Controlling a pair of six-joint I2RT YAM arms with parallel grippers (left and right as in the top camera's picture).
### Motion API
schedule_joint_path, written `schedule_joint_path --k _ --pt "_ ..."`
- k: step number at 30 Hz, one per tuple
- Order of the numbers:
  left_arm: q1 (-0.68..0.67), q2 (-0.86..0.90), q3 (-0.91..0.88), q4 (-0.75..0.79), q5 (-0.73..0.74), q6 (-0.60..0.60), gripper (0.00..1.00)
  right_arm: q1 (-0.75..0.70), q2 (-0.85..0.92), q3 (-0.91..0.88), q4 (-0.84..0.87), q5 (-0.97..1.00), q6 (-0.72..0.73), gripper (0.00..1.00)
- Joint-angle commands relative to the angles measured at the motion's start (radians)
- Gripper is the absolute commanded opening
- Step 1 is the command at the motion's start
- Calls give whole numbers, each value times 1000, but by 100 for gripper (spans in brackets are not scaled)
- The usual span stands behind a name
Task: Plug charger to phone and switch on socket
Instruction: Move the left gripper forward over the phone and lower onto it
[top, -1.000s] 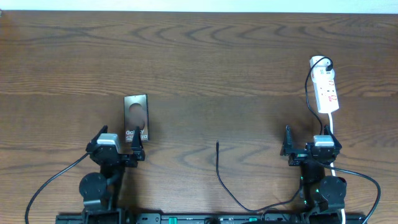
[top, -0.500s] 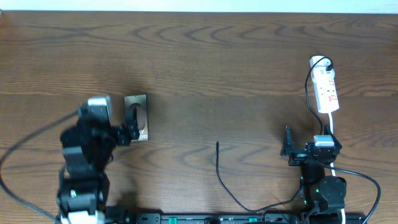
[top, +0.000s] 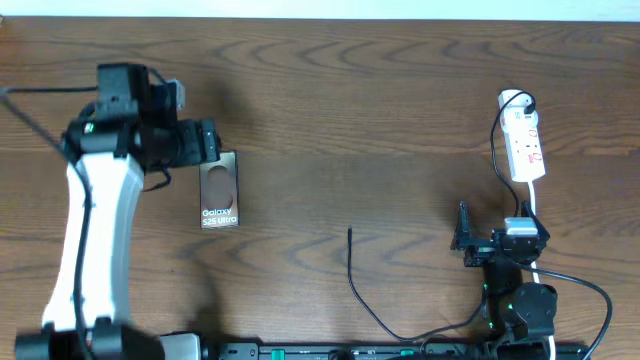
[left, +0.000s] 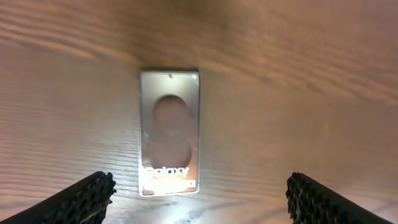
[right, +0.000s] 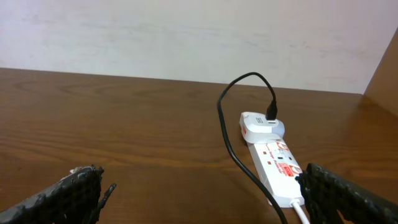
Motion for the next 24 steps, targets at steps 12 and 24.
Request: schedule_joint_path --k 12,24 --pt "3 193 21 -16 50 5 99 -8 -6 -1 -4 5 16 99" --pt "-103 214 16 -42 -183 5 99 -8 -6 -1 -4 5 16 99"
